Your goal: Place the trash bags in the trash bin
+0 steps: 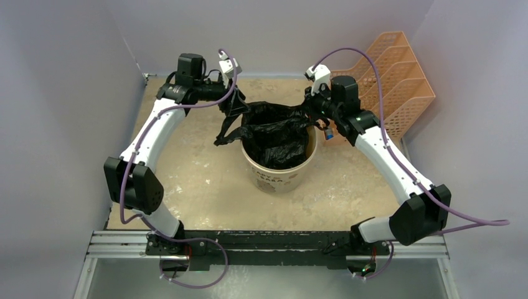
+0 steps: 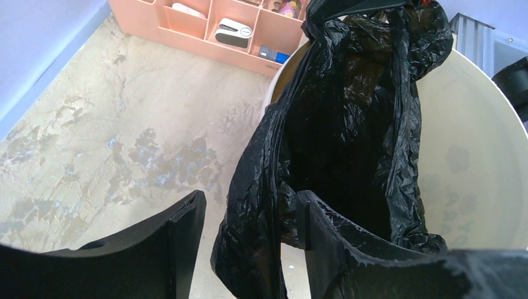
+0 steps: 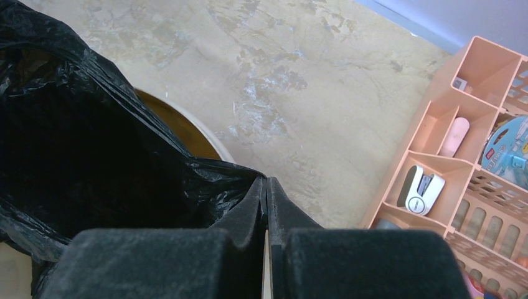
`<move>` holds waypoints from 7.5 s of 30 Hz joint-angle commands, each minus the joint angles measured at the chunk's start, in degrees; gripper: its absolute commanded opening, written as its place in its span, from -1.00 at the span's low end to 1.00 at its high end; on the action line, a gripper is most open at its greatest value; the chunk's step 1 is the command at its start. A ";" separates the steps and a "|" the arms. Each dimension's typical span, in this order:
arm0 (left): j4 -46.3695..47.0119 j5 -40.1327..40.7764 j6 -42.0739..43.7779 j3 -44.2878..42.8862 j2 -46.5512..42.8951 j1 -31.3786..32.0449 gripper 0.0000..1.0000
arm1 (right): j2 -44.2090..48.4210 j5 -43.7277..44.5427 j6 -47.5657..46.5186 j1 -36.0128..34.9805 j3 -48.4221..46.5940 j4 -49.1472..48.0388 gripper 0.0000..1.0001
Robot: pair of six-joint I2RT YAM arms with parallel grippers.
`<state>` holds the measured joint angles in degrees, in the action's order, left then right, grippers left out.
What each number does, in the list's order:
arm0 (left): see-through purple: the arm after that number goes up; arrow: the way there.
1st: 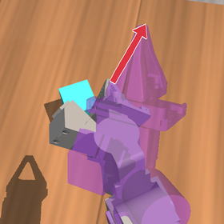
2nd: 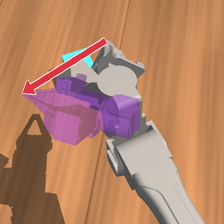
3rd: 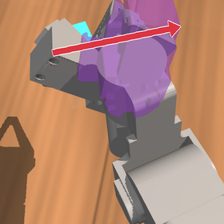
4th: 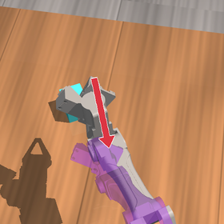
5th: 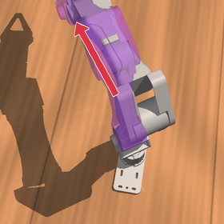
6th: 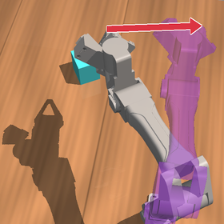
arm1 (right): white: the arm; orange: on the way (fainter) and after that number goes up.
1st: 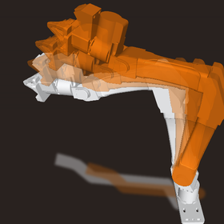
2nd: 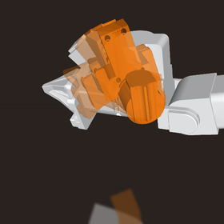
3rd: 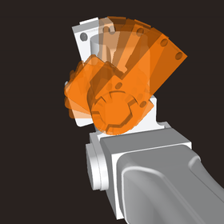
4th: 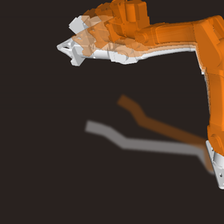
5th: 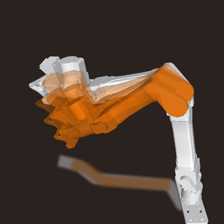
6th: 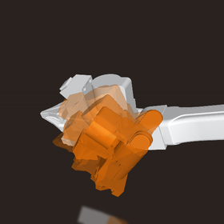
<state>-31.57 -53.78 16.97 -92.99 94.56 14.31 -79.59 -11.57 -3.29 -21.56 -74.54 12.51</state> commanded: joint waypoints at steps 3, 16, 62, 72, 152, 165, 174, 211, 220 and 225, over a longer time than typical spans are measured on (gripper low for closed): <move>0.32 0.29 3.33 0.02 0.42 -0.07 -0.05 | 1.65 -1.08 -0.34 0.20 -0.87 -2.61 -0.96; 4.14 0.67 2.02 2.32 0.89 -0.11 0.12 | 1.59 -0.80 0.08 0.14 -0.87 -2.67 -0.96; 13.78 17.50 -20.79 21.81 -8.52 -1.62 -0.13 | 10.83 29.55 11.50 1.30 3.67 -5.40 0.32; 15.48 29.13 -29.55 24.05 -17.01 -2.56 0.50 | 21.38 23.15 26.06 1.95 10.79 -5.83 0.68; 6.39 53.20 -57.37 23.91 -30.68 -4.46 0.91 | 30.11 5.75 72.60 9.68 36.46 -18.50 -1.00; 10.31 44.88 -65.41 41.94 -56.31 -4.44 0.99 | 38.85 13.89 61.62 9.66 35.39 -7.57 -1.00; 10.90 39.34 -75.68 41.77 -49.11 -4.42 0.99 | 35.98 9.49 64.04 9.69 33.23 -8.36 -0.34; 19.16 44.17 -105.36 54.08 -54.85 -4.46 0.99 | 27.68 2.59 97.35 10.55 38.05 -24.81 0.88; 26.04 41.90 -108.00 54.82 -49.13 -4.46 0.99 | 18.53 -2.64 97.76 11.33 35.94 -29.06 0.86; 30.49 40.11 -106.48 56.03 -46.61 -4.46 0.99 | 18.05 -3.82 96.76 11.62 38.64 -31.66 0.09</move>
<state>-7.25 -11.44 -87.57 -36.01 46.78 10.13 -62.72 -13.39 93.78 -10.41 -35.75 -14.33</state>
